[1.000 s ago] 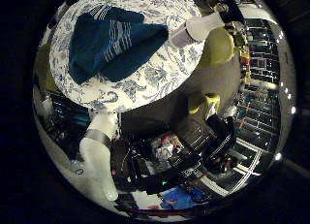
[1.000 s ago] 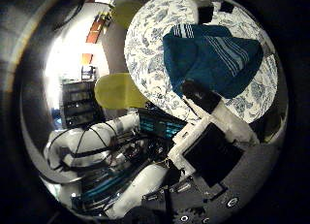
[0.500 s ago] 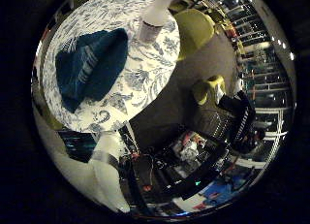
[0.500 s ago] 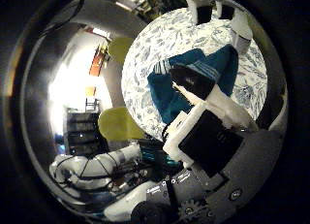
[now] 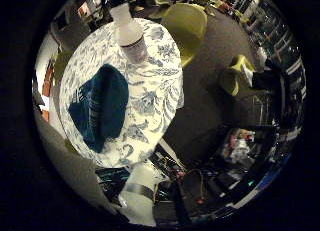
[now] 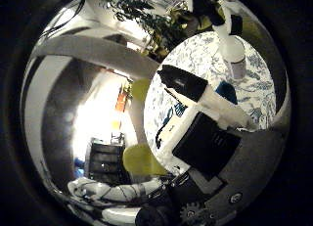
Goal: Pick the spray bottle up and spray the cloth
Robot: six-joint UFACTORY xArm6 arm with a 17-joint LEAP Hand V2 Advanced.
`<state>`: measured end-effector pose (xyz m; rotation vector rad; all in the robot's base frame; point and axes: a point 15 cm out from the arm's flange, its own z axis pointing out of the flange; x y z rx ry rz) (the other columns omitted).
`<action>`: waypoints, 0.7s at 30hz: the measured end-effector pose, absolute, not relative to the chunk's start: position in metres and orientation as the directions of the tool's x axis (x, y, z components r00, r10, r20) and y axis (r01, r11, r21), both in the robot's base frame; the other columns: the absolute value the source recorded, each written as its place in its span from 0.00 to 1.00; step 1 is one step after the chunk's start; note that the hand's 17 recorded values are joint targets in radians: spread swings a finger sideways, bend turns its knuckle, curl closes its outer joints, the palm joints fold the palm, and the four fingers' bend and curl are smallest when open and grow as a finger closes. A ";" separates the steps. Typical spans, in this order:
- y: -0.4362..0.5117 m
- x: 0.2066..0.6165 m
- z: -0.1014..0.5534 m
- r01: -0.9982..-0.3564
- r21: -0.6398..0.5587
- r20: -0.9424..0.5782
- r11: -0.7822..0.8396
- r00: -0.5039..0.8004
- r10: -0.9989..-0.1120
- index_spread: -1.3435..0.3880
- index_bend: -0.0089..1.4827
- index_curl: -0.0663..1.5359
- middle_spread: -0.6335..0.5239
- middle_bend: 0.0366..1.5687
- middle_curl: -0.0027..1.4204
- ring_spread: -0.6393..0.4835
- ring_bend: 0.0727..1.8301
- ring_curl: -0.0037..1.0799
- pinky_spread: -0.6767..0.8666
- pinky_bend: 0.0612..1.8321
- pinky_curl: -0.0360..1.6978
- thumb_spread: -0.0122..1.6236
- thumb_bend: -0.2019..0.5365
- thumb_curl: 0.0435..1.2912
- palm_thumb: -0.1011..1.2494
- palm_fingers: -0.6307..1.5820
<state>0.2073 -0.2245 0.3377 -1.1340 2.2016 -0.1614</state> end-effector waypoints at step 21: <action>-0.314 0.188 0.253 -0.467 -0.400 -0.732 0.789 -0.354 -0.581 0.67 0.11 0.22 0.72 0.15 0.26 0.78 0.21 0.23 0.70 0.31 0.14 0.70 0.25 0.23 0.47 0.30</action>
